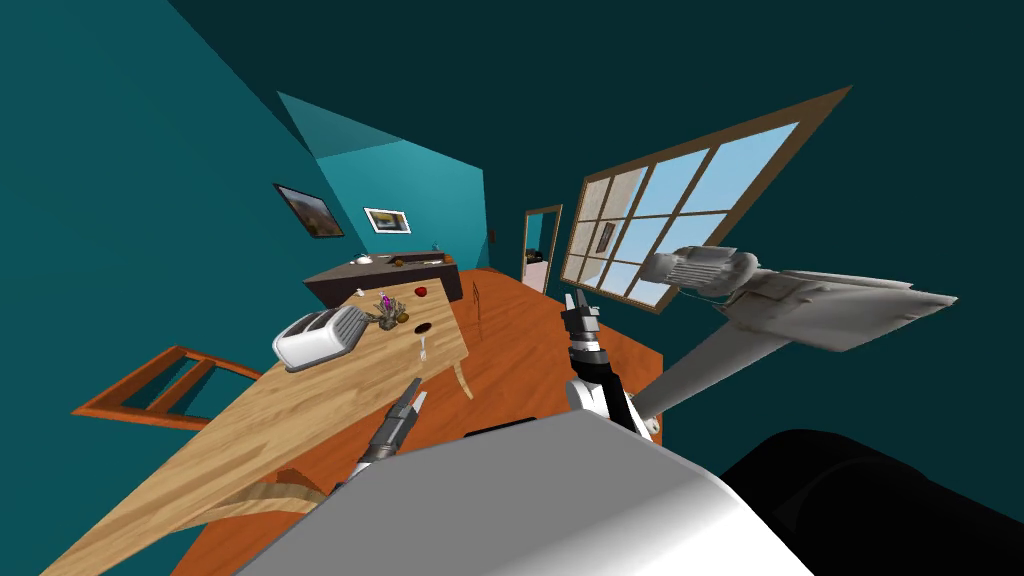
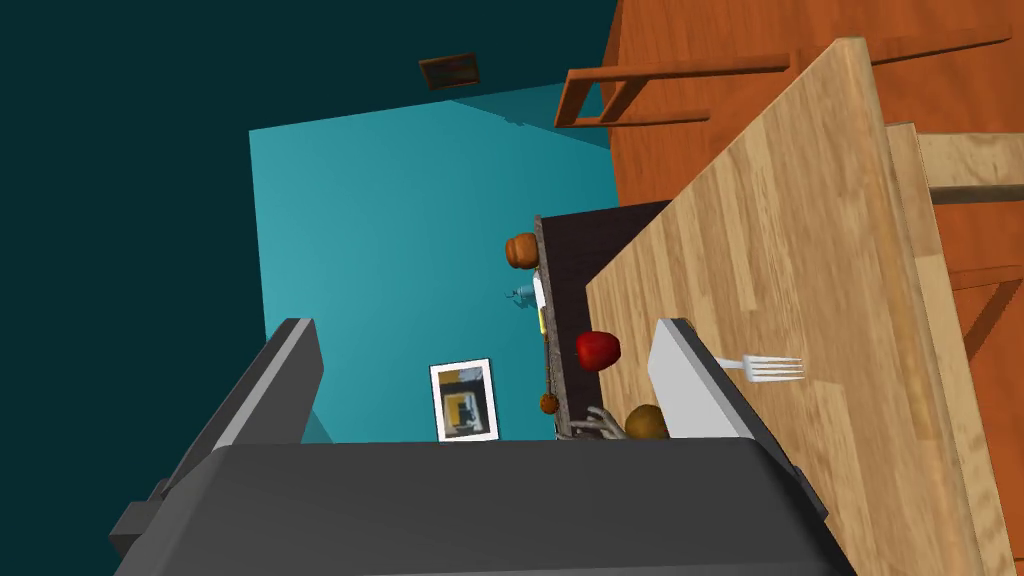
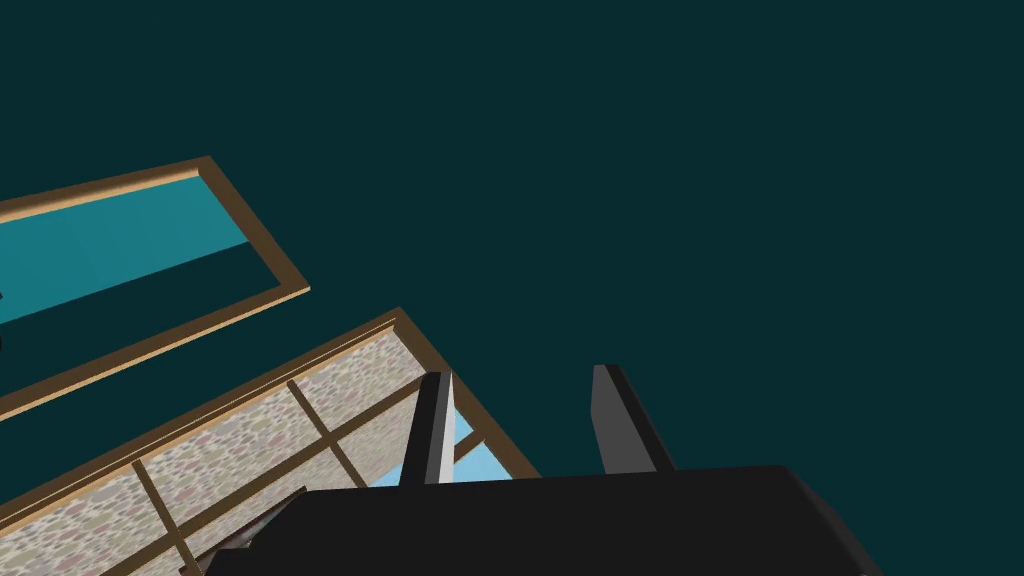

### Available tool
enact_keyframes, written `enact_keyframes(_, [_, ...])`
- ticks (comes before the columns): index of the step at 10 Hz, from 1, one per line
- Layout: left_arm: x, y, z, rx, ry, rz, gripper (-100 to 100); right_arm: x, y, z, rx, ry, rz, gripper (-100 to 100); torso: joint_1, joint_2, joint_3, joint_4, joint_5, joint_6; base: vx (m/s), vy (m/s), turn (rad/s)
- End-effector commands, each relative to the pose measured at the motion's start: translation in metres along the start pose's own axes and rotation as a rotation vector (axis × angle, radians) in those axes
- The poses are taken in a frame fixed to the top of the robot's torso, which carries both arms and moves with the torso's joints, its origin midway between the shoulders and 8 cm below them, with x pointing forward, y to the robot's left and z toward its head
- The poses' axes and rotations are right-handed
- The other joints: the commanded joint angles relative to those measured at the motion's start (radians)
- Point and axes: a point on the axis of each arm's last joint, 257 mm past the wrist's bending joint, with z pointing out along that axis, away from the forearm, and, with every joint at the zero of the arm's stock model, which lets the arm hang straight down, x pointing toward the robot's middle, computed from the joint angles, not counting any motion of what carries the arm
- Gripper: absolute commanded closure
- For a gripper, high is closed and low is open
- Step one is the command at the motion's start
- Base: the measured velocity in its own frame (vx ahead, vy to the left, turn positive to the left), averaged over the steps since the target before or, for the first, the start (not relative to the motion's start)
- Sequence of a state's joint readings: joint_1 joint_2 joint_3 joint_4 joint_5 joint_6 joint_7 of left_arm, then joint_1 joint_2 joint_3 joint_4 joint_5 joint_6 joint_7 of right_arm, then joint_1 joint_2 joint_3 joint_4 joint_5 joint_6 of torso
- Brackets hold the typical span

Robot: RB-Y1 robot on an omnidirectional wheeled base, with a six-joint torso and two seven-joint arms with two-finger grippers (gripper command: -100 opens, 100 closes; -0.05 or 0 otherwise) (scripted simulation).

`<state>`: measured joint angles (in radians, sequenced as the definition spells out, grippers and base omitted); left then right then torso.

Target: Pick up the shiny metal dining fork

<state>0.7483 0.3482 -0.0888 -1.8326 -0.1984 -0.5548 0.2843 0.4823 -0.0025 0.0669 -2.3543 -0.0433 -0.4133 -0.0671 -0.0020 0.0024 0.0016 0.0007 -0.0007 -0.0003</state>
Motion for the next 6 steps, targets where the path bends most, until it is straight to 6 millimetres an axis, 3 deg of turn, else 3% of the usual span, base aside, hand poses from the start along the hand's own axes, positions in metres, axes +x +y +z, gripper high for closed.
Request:
enact_keyframes(1, [0.002,0.027,-0.017,-0.068,0.029,-0.015,-100,0.0,0.0,0.0,0.0,0.0,0.0,0,0.0,0.0,0.0,0.0,0.0,0.0,-0.016,-0.055,-0.125])
enact_keyframes(4, [0.004,0.06,-0.04,-0.154,0.052,-0.027,-100,0.0,0.0,0.0,0.0,0.0,0.0,0,0.0,0.0,0.0,0.0,0.0,0.0,-0.021,-0.046,-0.09])
enact_keyframes(6, [0.007,0.1,-0.08,-0.277,0.1,-0.047,-100,0.0,0.0,0.0,0.0,0.0,0.0,0,0.0,-0.001,0.0,0.0,0.0,0.0,0.0,-0.072,-0.188])
